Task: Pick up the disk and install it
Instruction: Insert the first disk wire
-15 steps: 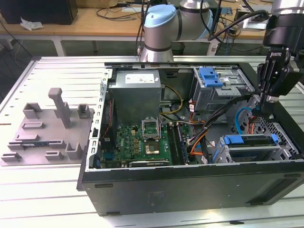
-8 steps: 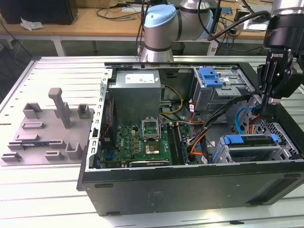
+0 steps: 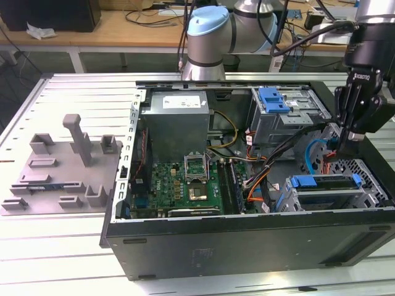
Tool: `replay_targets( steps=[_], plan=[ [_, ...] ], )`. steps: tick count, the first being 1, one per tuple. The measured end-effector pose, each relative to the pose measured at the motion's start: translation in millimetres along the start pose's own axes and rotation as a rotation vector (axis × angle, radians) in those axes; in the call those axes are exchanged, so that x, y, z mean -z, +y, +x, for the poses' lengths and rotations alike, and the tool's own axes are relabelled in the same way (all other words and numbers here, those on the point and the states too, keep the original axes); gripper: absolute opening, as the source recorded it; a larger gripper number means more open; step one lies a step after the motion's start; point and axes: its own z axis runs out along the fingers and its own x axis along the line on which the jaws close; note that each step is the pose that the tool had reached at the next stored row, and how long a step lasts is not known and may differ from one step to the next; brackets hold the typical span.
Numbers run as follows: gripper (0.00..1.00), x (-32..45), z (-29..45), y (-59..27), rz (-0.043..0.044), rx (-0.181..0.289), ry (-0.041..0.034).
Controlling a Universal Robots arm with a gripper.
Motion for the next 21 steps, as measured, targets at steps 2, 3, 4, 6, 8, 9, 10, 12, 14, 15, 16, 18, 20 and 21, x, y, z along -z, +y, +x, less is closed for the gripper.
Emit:
replay_targets(
  steps=[2, 3, 4, 6, 8, 9, 10, 12, 14, 15, 16, 18, 20, 21],
  plan=[
    [0.16, -0.8, 2.0, -0.4, -0.0022, 0.002, -0.0195],
    [0.16, -1.3, 3.5, -0.7, -0.0030, 0.003, -0.0293],
    [0.16, -1.6, 4.6, -0.9, -0.0033, 0.004, -0.0352],
    [0.16, -2.6, 8.3, -1.6, -0.0036, 0.007, -0.0535],
    [0.16, -3.2, 10.5, -2.1, -0.0040, 0.009, -0.0674],
    [0.16, -3.6, 11.9, -2.4, -0.0044, 0.010, -0.0769],
    [0.16, -3.8, 12.9, -2.6, -0.0047, 0.011, -0.0832],
    [0.16, -4.4, 15.4, -3.0, -0.0052, 0.013, -0.0974],
    [0.16, -4.4, 18.4, -3.3, -0.0062, 0.015, -0.1084],
    [0.16, -3.6, 21.1, -3.3, -0.0066, 0.016, -0.1132],
    [0.16, -2.4, 23.6, -2.9, -0.0063, 0.017, -0.1139],
    [0.16, -1.6, 26.9, -2.1, -0.0052, 0.019, -0.1143],
    [0.16, -1.9, 31.0, -1.6, -0.0034, 0.024, -0.1182],
    [0.16, -2.2, 32.9, -1.9, -0.0021, 0.028, -0.1292]
  ],
)
